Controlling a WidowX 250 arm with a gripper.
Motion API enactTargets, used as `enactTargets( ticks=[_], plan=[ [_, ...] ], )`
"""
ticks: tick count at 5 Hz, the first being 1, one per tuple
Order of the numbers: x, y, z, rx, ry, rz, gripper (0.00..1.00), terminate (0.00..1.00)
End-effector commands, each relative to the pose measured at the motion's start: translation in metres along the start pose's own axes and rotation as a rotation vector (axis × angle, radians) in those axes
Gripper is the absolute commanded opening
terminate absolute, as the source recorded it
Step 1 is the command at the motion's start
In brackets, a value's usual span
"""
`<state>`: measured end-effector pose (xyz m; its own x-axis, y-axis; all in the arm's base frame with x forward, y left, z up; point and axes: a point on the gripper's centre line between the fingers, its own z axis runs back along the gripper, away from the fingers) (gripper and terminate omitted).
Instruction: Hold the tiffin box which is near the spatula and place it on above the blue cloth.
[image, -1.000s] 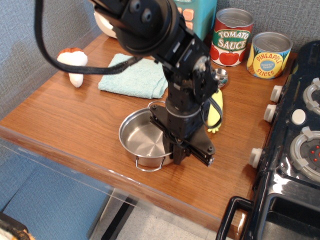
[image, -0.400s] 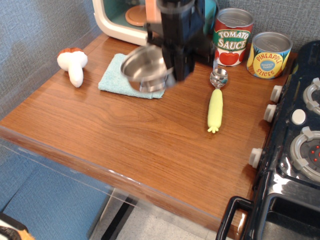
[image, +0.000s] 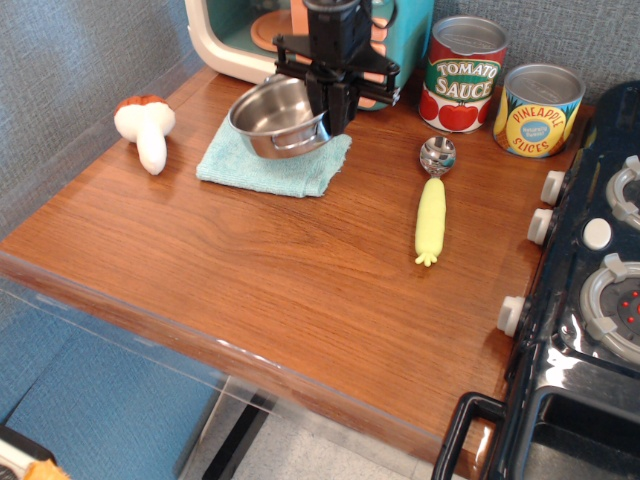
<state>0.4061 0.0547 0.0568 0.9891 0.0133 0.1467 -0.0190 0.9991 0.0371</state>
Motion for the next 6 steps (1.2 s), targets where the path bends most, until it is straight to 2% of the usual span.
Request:
enactTargets(
  ticks=[1, 2, 3, 5, 6],
  plan=[
    [0.003, 0.040, -0.005, 0.077, -0.013, 0.033, 0.00, 0.00],
    [0.000, 0.041, -0.009, 0.061, 0.001, 0.030, 0.00, 0.00],
    [-0.003, 0.034, -0.004, 0.041, -0.003, 0.021, 1.00, 0.00],
    [-0.005, 0.025, 0.039, -0.055, -0.028, 0.057, 1.00, 0.00],
    [-0.010, 0.023, 0.061, -0.051, -0.014, 0.078, 1.00, 0.00]
  ],
)
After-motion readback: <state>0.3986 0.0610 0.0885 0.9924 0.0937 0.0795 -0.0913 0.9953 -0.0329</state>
